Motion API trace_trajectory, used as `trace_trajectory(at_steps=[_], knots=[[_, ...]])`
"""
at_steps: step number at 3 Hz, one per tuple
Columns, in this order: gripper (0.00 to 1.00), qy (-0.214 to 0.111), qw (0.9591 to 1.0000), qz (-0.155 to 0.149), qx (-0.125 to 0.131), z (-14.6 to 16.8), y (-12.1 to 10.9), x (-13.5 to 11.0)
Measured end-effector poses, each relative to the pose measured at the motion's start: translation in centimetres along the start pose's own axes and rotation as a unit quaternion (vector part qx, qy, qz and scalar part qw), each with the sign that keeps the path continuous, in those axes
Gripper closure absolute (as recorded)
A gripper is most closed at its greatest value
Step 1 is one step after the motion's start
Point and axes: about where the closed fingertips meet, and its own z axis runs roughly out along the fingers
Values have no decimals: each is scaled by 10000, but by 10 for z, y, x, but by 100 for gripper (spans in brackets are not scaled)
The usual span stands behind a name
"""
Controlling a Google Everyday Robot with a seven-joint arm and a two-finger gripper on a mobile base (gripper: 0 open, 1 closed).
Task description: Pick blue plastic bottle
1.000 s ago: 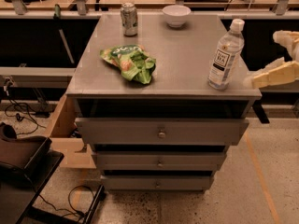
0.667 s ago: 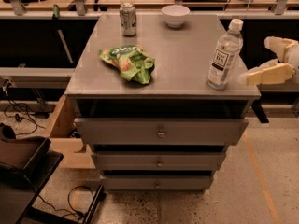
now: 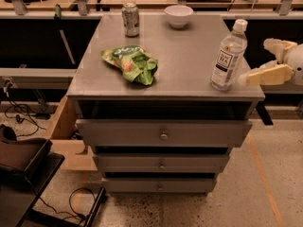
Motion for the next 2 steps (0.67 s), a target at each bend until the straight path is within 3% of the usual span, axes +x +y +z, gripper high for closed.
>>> trace_trajectory(at_steps=[2], knots=[[0,-262,9990,28,-374,40,-19,9]])
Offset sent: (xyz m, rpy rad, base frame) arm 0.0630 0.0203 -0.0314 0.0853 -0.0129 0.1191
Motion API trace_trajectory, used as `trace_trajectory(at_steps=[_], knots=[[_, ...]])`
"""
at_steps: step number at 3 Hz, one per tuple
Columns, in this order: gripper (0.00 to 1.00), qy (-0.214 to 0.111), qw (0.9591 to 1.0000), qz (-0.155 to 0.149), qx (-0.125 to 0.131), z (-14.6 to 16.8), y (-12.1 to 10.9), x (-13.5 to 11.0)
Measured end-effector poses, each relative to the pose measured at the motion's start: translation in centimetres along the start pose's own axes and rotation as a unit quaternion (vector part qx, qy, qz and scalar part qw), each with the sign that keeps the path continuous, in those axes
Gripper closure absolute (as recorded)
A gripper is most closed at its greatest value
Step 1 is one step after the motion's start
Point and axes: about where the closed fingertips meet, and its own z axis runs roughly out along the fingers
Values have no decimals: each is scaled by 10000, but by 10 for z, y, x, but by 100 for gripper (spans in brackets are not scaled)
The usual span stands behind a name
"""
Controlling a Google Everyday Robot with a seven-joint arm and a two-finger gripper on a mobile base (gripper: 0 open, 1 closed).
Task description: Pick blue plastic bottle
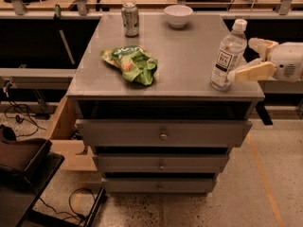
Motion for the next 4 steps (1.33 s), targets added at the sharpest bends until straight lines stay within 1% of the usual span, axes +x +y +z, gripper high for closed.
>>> trace_trajectory(at_steps=[1,2,3,4], knots=[[0,-192,9995,27,-243,20,-6,4],[0,-370,9982,64,-477,39,-6,7],[18,-552,9963,-9,-658,50,-2,7],[41,-557,9961,-13,-685,53,0,7]])
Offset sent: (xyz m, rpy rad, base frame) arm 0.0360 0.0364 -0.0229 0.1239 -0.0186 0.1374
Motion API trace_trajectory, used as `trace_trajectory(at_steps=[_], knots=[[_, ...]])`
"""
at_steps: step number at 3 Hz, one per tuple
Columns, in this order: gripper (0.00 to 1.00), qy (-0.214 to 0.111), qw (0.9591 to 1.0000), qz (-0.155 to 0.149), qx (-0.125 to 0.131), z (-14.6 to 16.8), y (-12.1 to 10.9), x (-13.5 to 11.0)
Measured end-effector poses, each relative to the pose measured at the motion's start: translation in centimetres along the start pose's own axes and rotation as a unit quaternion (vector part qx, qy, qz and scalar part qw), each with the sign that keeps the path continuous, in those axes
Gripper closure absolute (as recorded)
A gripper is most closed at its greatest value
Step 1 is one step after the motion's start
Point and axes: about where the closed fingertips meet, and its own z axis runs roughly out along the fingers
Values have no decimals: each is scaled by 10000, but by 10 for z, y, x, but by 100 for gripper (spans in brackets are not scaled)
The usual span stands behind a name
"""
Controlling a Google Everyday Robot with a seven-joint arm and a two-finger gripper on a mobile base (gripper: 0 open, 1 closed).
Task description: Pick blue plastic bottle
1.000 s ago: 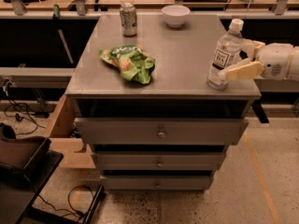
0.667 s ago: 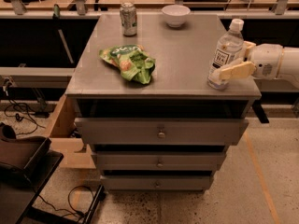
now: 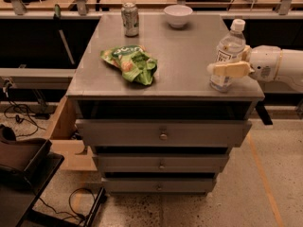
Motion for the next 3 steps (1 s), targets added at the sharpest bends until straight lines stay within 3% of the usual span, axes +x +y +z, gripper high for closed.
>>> trace_trajectory(at_steps=[2,3], knots=[[87,-7,10000,0,-52,6,2,-1],[100,-10,10000,0,-76,9,3,-1]])
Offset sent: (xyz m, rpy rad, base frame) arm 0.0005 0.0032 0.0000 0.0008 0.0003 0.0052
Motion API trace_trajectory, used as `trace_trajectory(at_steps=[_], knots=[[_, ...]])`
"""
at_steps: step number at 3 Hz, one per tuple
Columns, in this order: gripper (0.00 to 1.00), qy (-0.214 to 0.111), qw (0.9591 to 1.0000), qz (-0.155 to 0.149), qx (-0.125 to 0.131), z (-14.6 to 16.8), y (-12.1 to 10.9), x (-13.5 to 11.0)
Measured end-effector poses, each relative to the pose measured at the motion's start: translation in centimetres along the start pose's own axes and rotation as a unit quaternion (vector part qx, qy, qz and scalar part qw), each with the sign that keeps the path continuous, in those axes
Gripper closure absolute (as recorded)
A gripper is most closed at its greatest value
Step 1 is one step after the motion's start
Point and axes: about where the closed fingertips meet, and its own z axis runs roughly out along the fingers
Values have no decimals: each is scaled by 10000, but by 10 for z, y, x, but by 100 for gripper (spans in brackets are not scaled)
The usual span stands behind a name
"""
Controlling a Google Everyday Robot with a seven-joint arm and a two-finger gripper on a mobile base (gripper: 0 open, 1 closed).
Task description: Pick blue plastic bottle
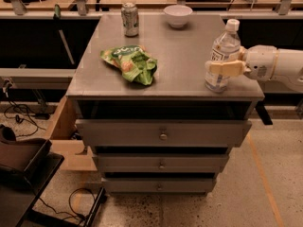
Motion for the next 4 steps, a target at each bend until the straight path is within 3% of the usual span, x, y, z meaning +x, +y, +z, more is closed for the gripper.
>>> trace_trajectory(at_steps=[1,2,3,4], knots=[[100,209,9993,-291,-109,11,8,-34],[100,424,9955,-765,-355,31,25,-90],[100,502,9903,-1101,-686,52,43,-130],[100,462,9869,-1252,-911,63,55,-154]])
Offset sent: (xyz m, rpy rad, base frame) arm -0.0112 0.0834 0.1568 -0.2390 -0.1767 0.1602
